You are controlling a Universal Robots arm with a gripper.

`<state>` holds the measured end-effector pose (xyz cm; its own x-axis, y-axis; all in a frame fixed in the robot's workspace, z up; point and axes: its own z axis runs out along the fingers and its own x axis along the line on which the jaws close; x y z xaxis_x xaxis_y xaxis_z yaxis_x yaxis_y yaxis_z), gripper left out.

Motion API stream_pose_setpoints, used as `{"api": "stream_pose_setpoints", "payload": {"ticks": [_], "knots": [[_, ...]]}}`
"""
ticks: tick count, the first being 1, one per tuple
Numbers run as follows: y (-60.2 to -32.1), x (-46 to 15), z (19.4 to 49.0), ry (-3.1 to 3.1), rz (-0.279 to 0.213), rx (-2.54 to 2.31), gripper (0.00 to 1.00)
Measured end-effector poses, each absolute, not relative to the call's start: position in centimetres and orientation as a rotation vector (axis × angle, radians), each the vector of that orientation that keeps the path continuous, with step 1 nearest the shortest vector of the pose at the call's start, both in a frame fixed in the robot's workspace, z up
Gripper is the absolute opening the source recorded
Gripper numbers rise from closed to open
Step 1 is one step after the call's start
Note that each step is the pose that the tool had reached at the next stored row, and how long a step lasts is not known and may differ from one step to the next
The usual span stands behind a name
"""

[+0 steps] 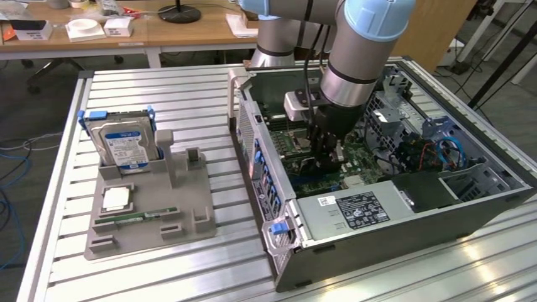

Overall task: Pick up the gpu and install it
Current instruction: 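Insert the gpu into the slot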

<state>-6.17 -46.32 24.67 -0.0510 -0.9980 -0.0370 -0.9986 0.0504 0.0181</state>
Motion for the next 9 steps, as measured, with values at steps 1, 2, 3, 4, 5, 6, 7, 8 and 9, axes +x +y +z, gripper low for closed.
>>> {"api": "stream_pose_setpoints", "payload": {"ticks": [1, 2, 3, 4, 5, 6, 7, 8, 9], "knots": [[-46.32, -6.17, 24.67, 2.266, 0.06, -2.154, 0.26], [-46.31, -6.17, 24.64, 2.266, 0.06, -2.154, 0.26], [-46.31, -6.17, 24.61, 2.266, 0.06, -2.154, 0.26], [-46.31, -6.18, 24.56, 2.266, 0.06, -2.154, 0.26], [-46.31, -6.18, 24.52, 2.266, 0.06, -2.154, 0.26], [-46.32, -6.19, 24.5, 2.266, 0.06, -2.154, 0.26], [-46.32, -6.19, 24.47, 2.266, 0.06, -2.154, 0.26], [-46.32, -6.2, 24.44, 2.267, 0.06, -2.154, 0.26], [-46.32, -6.21, 24.4, 2.267, 0.06, -2.154, 0.26]]}}
